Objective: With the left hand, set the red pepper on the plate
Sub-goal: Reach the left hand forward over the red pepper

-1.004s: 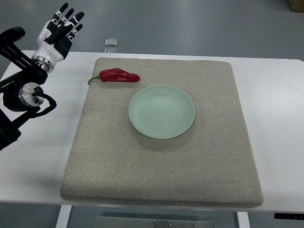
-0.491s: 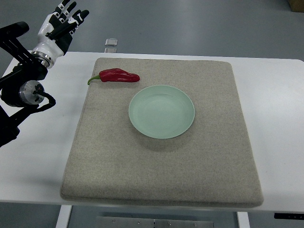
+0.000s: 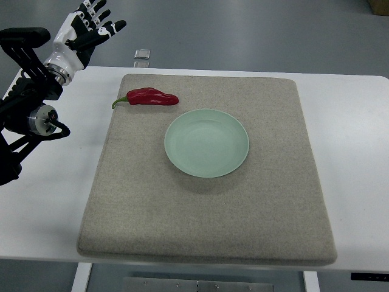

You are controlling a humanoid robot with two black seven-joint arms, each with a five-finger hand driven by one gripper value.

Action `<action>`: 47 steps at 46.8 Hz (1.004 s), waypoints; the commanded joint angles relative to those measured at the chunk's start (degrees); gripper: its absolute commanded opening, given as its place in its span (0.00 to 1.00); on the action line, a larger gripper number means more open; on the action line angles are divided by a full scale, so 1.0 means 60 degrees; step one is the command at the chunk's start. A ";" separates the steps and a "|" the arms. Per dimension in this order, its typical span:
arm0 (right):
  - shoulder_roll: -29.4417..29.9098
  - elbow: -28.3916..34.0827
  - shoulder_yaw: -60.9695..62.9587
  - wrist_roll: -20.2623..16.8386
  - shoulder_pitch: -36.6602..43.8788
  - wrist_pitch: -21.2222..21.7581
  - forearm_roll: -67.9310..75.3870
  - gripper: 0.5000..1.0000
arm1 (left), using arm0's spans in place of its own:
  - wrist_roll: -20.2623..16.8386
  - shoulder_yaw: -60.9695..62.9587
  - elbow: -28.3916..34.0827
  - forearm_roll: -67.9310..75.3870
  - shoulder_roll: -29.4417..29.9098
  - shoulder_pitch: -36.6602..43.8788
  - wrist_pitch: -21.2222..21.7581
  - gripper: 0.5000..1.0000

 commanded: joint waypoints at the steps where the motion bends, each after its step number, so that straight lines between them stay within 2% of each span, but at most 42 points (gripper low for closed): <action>1: 0.0000 0.0000 0.0000 0.0000 0.0004 0.0000 0.0000 0.86 | 0.0020 0.0034 0.0207 0.1386 -0.0018 -0.0094 0.0189 0.95; 14: 0.0000 0.0000 0.0000 0.0000 -0.0011 0.0000 0.0000 0.86 | 0.0035 0.0780 0.0691 0.4361 -0.0032 -0.0518 0.0248 0.94; 22: 0.0000 0.0000 0.0000 0.0000 0.0004 0.0000 0.0000 0.86 | 0.0050 0.1951 0.1145 0.5489 -0.0032 -0.1206 0.0248 0.89; 29: 0.0000 0.0000 0.0000 0.0000 -0.0011 0.0000 0.0000 0.86 | 0.0050 0.3167 0.1570 0.6413 -0.0032 -0.1851 0.0248 0.89; 38: 0.0000 0.0000 0.0000 0.0000 0.0004 0.0000 0.0000 0.86 | 0.0210 0.3447 0.1892 0.7555 -0.0135 -0.2188 0.0248 0.89; 45: 0.0000 0.0000 0.0000 0.0000 -0.0011 0.0000 0.0000 0.86 | 0.0372 0.3491 0.2302 0.8171 -0.0355 -0.2364 0.0248 0.86; 47: 0.0000 0.0000 0.0000 0.0000 0.0004 0.0000 0.0000 0.86 | 0.0372 0.3505 0.2405 0.8215 -0.0384 -0.2379 0.0248 0.81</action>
